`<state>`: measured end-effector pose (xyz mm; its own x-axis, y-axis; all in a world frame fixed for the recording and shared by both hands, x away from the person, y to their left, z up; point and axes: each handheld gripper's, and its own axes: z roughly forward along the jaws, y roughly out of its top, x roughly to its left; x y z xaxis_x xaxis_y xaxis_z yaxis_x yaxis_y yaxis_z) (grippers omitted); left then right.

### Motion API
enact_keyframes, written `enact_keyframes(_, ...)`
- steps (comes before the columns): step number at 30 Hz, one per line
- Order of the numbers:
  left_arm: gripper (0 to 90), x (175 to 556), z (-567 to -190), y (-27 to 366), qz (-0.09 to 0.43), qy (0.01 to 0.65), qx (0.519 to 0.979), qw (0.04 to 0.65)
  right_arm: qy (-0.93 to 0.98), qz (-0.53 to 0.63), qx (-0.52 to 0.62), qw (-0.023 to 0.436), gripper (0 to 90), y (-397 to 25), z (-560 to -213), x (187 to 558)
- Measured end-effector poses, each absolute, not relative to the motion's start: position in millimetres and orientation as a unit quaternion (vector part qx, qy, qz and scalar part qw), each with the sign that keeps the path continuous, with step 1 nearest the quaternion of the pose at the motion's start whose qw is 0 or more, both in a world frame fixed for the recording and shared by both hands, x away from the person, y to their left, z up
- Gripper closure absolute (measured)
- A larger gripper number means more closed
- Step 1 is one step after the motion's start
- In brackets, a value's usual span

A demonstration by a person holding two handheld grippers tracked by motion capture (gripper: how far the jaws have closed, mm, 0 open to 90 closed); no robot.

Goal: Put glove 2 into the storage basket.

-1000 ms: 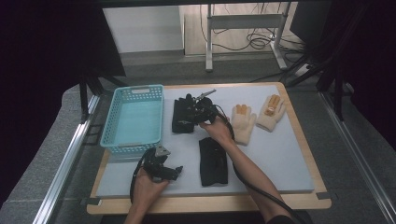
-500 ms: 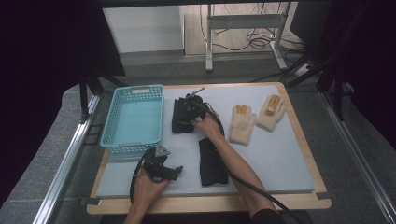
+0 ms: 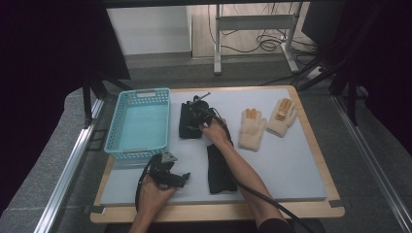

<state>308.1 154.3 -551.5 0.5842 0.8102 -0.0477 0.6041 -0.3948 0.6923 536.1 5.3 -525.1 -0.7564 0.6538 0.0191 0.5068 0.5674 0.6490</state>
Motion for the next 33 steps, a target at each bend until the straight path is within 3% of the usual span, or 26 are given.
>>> enact_keyframes(4,0.0,308.1,-551.5,154.3,0.151,0.43,0.821,0.343,0.884,0.316,0.32,0.13,87.1,8.4,-521.8,533.5)
enact_keyframes(33,0.0,308.0,-551.4,154.5,0.151,0.43,0.822,0.341,0.862,0.382,0.31,0.125,87.4,-31.0,-458.6,497.9)
